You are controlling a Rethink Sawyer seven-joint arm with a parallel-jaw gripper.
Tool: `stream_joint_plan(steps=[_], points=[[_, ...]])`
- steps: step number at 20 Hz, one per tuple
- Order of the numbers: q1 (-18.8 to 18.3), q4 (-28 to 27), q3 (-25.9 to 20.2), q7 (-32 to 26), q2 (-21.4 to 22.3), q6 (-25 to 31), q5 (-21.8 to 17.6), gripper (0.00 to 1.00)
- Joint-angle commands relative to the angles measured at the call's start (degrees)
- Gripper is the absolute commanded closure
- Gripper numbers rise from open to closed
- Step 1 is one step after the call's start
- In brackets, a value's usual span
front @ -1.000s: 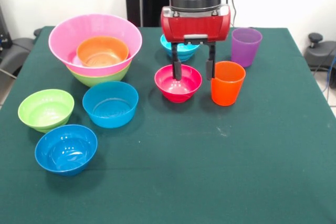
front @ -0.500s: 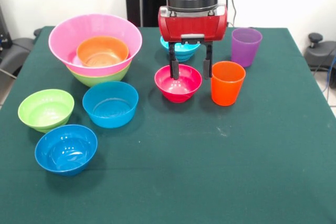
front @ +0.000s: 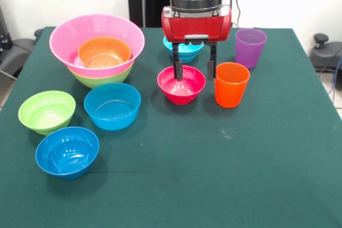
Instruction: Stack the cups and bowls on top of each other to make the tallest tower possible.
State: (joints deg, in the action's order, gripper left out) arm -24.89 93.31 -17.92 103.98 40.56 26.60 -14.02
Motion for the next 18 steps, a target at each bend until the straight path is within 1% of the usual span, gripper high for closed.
stream_joint_plan(steps=[1,8,18], points=[[-0.8,3.0,-1.2,0.8,-5.4,2.5,-1.4,0.00],[-0.4,5.9,1.2,3.0,-5.7,0.7,-2.3,0.00],[-0.2,4.5,2.0,2.5,-8.7,-0.1,-3.0,0.00]])
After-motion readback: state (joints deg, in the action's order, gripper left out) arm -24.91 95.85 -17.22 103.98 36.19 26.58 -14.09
